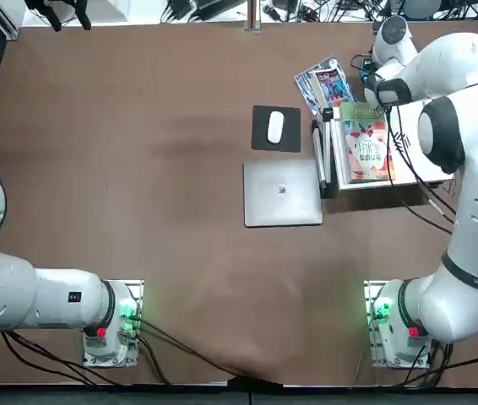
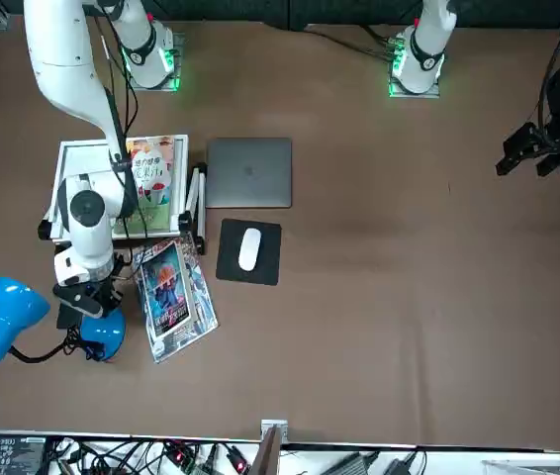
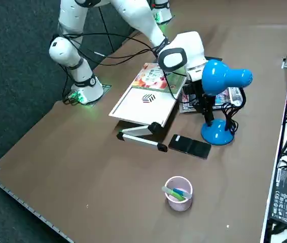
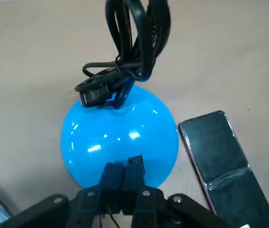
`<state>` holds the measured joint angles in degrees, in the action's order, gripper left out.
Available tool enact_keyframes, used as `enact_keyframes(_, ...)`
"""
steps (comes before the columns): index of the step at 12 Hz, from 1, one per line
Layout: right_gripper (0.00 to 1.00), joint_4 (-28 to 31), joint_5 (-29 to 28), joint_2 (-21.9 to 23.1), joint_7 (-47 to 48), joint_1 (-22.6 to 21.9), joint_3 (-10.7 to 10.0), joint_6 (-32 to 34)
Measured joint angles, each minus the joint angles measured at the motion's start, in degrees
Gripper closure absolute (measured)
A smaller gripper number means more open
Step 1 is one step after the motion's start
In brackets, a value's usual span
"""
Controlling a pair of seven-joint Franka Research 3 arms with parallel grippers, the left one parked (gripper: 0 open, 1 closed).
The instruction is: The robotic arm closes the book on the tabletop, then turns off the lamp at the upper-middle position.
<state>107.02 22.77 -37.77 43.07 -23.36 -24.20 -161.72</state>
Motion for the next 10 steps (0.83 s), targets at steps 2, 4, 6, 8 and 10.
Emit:
enact_keyframes(2,0.99,0.0,0.0,0.0,-0.1,0.1,0.0,0.0)
enact_keyframes(4,0.99,0.0,0.0,0.0,-0.1,0.1,0.0,0.0)
enact_keyframes(6,0.99,0.0,0.0,-0.1,-0.1,0.2,0.0,-0.4)
enact_keyframes(8,0.99,0.0,0.0,-0.4,-0.2,0.4,0.0,-1.8)
enact_keyframes(10,0.99,0.1,0.0,-1.1,-0.2,0.5,0.0,-3.3)
